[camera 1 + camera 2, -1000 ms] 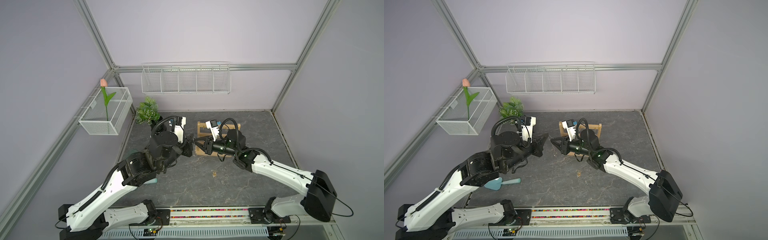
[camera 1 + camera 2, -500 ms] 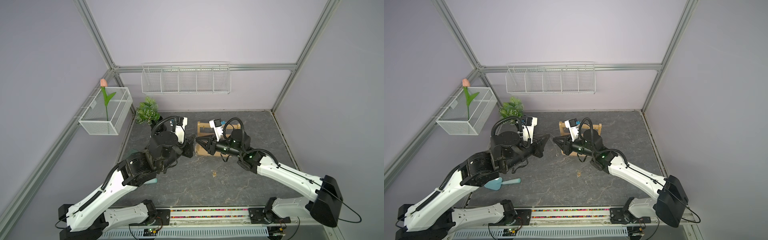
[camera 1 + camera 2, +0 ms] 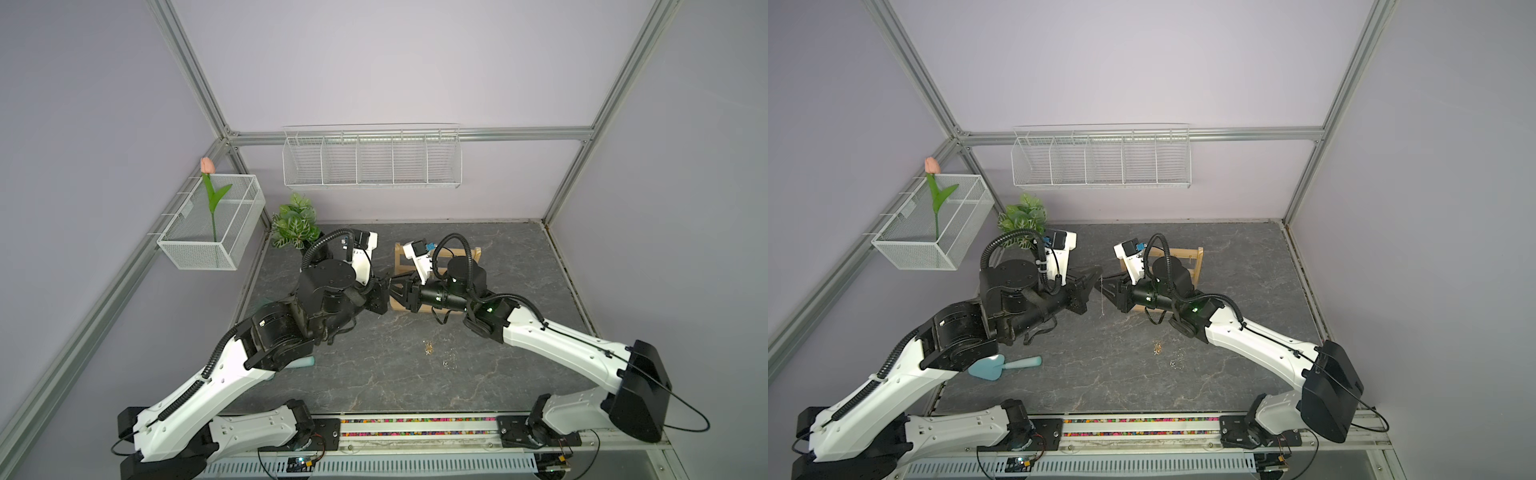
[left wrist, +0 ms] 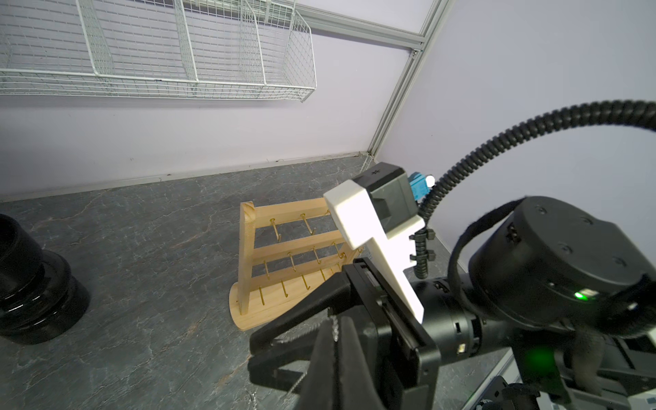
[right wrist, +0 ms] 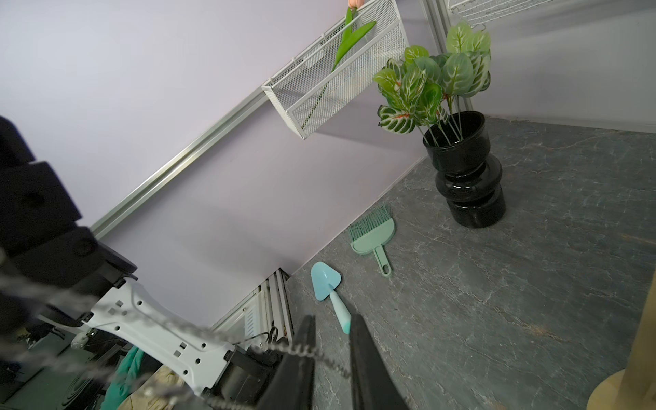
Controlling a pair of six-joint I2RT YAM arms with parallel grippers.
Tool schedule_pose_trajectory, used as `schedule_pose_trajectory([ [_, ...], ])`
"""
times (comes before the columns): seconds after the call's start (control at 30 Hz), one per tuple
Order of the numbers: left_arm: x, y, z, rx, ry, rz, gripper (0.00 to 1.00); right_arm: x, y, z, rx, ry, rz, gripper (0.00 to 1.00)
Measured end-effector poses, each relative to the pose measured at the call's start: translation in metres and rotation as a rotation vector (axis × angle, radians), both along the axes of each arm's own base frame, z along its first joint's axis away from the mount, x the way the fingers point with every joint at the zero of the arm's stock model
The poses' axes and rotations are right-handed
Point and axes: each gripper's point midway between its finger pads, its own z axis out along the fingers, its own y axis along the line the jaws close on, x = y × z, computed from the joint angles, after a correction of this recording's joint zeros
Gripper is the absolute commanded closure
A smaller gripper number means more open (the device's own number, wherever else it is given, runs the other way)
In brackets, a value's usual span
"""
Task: Hang the necklace on the jewelry display stand
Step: Pick up the necklace from the center of the board.
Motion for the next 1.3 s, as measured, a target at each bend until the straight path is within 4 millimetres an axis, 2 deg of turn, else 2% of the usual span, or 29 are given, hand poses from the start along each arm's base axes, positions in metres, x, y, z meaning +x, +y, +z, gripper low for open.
schedule_pose_trajectory([
  [0.23, 0.000, 0.002, -0.001, 0.010, -0.001, 0.008, 1.00, 0.002, -0.004, 0.002, -0.009, -0.020, -0.021, 0.93],
  [0.6, 0.000, 0.007, 0.001, 0.008, -0.010, 0.020, 1.00, 0.004, -0.028, 0.031, 0.006, -0.102, -0.123, 0.93],
  [0.77, 0.000, 0.007, 0.001, 0.013, -0.013, 0.018, 1.00, 0.008, -0.033, 0.029, -0.024, -0.122, -0.182, 0.93],
  [1.0, 0.001, 0.008, 0.003, 0.024, -0.032, 0.018, 1.00, 0.008, -0.036, 0.010, -0.140, -0.143, -0.267, 0.93],
  [1.13, 0.002, 0.004, 0.003, 0.032, -0.041, 0.010, 1.00, 0.007, -0.038, 0.010, -0.183, -0.170, -0.314, 0.93],
  [1.3, 0.007, -0.003, -0.006, 0.069, -0.035, 0.005, 1.00, 0.011, -0.043, 0.012, -0.211, -0.198, -0.371, 0.93],
])
